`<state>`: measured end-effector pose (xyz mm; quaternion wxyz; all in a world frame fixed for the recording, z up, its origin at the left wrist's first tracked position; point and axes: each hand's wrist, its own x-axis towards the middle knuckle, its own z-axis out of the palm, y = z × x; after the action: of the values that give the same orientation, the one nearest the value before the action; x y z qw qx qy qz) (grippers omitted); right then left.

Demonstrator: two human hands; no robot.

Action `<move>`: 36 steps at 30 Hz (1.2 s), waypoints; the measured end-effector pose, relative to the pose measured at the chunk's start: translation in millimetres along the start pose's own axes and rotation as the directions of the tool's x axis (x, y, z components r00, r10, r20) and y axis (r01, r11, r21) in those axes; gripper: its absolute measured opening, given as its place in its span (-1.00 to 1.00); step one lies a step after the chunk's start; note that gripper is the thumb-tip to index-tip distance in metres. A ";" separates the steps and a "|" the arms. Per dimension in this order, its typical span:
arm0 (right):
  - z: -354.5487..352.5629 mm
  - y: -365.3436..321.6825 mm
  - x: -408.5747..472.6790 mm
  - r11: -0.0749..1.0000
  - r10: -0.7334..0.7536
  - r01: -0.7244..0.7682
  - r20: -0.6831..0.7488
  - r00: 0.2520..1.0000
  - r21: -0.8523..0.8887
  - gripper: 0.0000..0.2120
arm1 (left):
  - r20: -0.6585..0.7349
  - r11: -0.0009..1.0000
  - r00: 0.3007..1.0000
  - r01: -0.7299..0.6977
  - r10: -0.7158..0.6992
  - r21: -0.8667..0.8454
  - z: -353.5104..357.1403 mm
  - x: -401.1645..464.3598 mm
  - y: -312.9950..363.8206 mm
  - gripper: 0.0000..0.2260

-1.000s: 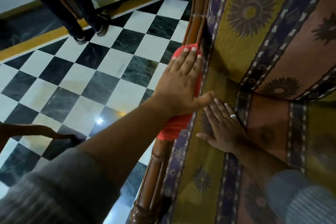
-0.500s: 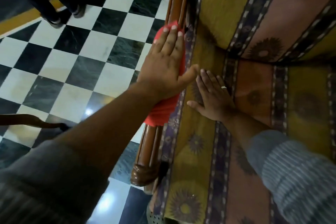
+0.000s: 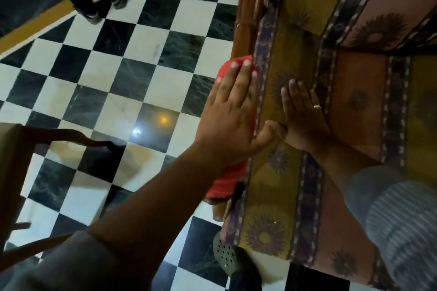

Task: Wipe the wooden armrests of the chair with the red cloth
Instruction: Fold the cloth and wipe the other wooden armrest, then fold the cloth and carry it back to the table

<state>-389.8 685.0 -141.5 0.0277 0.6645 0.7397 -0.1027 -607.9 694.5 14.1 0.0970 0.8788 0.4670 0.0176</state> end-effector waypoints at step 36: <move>-336.8 -112.5 -280.0 0.143 0.737 -0.405 0.176 0.653 0.903 -0.57 | 0.228 0.458 0.938 0.329 -0.263 -0.826 -194.5 -118.7 167.0 -0.74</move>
<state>-436.5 464.2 250.3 -0.4073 0.8076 0.2405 -0.3524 -561.9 535.6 243.1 0.5329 0.6218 0.5388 0.1977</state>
